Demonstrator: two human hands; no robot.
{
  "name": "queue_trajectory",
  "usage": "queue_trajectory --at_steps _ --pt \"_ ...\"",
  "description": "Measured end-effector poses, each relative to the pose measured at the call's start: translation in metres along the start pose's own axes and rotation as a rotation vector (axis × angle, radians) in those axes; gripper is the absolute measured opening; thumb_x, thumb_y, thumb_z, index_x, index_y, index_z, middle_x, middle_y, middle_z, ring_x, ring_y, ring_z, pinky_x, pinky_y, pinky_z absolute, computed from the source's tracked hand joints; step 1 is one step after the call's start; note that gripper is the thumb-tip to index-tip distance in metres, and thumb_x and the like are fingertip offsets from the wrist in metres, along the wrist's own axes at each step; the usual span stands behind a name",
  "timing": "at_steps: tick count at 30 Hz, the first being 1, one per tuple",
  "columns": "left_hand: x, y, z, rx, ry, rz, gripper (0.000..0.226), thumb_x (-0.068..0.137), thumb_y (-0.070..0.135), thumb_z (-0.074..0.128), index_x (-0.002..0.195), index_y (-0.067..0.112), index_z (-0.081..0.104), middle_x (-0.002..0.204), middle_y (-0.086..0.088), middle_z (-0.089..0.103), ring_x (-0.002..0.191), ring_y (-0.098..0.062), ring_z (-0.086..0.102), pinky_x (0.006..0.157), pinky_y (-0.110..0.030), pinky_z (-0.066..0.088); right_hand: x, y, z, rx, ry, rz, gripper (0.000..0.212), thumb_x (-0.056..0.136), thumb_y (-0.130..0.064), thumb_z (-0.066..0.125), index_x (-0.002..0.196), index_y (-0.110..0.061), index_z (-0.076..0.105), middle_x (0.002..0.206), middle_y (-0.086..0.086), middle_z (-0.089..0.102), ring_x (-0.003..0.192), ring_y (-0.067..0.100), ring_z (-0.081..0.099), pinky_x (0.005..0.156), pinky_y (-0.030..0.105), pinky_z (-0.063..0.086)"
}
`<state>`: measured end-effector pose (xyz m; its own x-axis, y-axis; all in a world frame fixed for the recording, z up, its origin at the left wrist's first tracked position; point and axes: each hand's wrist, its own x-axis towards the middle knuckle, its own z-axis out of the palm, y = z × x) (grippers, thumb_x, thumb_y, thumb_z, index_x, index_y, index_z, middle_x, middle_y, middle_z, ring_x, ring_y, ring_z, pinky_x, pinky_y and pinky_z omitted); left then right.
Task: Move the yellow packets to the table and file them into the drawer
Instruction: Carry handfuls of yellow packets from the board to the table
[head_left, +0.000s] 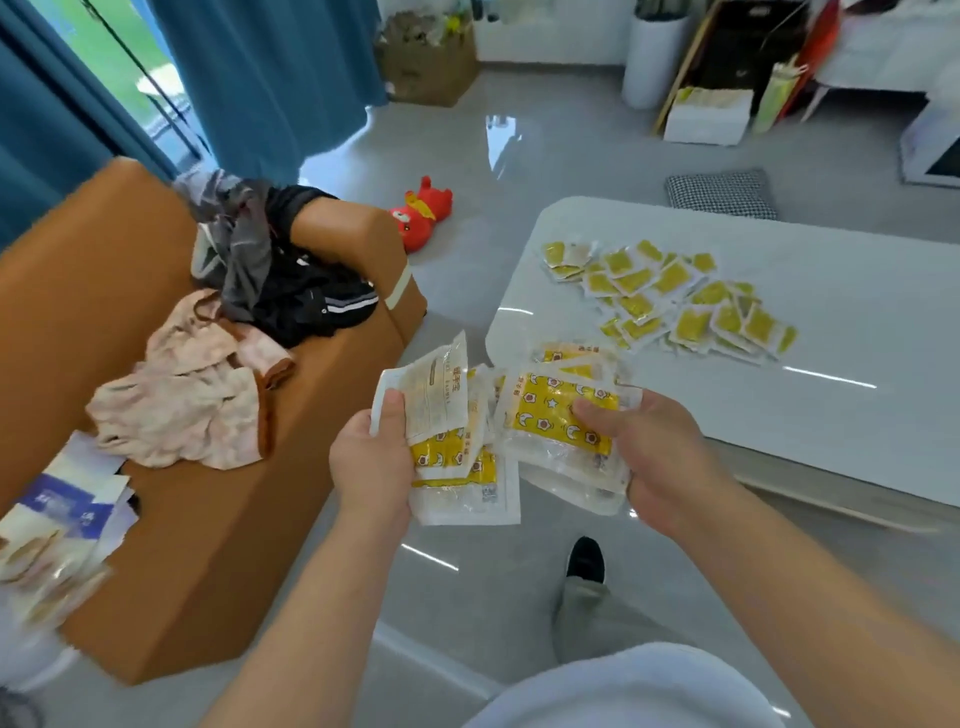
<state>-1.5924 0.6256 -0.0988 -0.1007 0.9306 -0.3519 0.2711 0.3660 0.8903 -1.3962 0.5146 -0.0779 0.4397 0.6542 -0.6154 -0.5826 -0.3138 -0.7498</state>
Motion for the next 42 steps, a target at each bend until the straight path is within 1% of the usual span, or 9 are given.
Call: queue_trajectory --at_steps 6,12,24,31,33,35,37,39,42 --pt "0.078 0.043 0.089 0.099 -0.076 -0.032 0.039 0.099 0.046 0.058 0.091 0.009 0.066 0.087 -0.009 0.074 0.078 -0.028 0.073 0.068 -0.046 0.062 0.094 -0.051 -0.012 0.035 0.079 0.040 0.021 0.090 -0.003 0.074 0.110 -0.010 0.073 0.101 0.008 0.079 0.093 0.027 0.077 0.088 0.051 0.060" --pt "0.150 0.068 0.177 0.245 -0.137 -0.002 0.047 0.100 0.045 0.055 0.065 0.018 0.040 0.064 0.004 0.043 0.059 -0.014 0.042 0.053 -0.028 0.036 0.182 -0.093 -0.012 0.078 0.190 0.052 0.023 0.090 -0.003 0.074 0.112 -0.009 0.073 0.101 0.008 0.079 0.094 0.026 0.077 0.085 0.050 0.061" --pt "0.316 0.082 0.318 0.472 -0.408 0.014 0.043 0.098 0.052 0.054 0.080 0.014 0.061 0.076 -0.001 0.065 0.071 -0.020 0.063 0.060 -0.030 0.043 0.330 -0.128 -0.006 0.211 0.542 0.135 0.014 0.088 -0.004 0.077 0.098 -0.014 0.074 0.089 0.005 0.080 0.085 0.026 0.077 0.079 0.054 0.062" --pt "0.365 0.068 0.393 0.635 -0.444 0.033 0.045 0.098 0.054 0.051 0.092 0.013 0.067 0.082 0.001 0.069 0.079 -0.020 0.067 0.063 -0.031 0.049 0.429 -0.138 -0.047 0.166 0.570 0.207 0.032 0.078 -0.014 0.087 0.105 -0.015 0.070 0.101 0.004 0.077 0.094 0.025 0.074 0.085 0.048 0.061" --pt "0.374 0.052 0.420 0.687 -0.414 0.032 0.050 0.098 0.058 0.049 0.104 0.012 0.068 0.095 -0.003 0.071 0.091 -0.025 0.068 0.075 -0.036 0.054 0.467 -0.130 -0.066 0.097 0.554 0.240 0.050 0.071 -0.022 0.090 0.115 -0.015 0.069 0.106 0.002 0.074 0.096 0.022 0.072 0.087 0.045 0.060" --pt "0.379 0.036 0.446 0.755 -0.363 0.005 0.057 0.097 0.060 0.049 0.125 0.013 0.064 0.119 -0.008 0.068 0.114 -0.030 0.063 0.096 -0.044 0.051 0.501 -0.123 -0.084 0.043 0.539 0.267 0.034 0.083 -0.016 0.084 0.112 -0.014 0.066 0.095 -0.003 0.071 0.082 0.009 0.068 0.069 0.028 0.057" --pt "0.386 0.018 0.473 0.799 -0.359 -0.004 0.055 0.100 0.058 0.047 0.134 0.017 0.059 0.130 -0.006 0.063 0.127 -0.028 0.054 0.103 -0.039 0.043 0.535 -0.117 -0.104 -0.008 0.543 0.296 0.027 0.088 -0.014 0.079 0.110 -0.015 0.062 0.089 -0.005 0.065 0.075 0.007 0.062 0.059 0.023 0.049" --pt "0.395 0.000 0.502 0.830 -0.370 0.042 0.041 0.102 0.054 0.043 0.113 0.020 0.063 0.103 0.002 0.058 0.111 -0.023 0.055 0.088 -0.032 0.039 0.572 -0.107 -0.125 -0.061 0.544 0.311 0.039 0.087 -0.015 0.078 0.122 -0.009 0.062 0.095 0.002 0.066 0.080 0.013 0.061 0.063 0.025 0.047" --pt "0.408 -0.023 0.543 0.862 -0.349 0.066 0.046 0.102 0.054 0.043 0.092 0.011 0.055 0.079 0.006 0.050 0.081 -0.021 0.050 0.073 -0.029 0.034 0.619 -0.094 -0.150 -0.113 0.537 0.338 0.060 0.087 -0.016 0.077 0.140 -0.006 0.053 0.105 0.006 0.066 0.092 0.018 0.064 0.068 0.027 0.046"
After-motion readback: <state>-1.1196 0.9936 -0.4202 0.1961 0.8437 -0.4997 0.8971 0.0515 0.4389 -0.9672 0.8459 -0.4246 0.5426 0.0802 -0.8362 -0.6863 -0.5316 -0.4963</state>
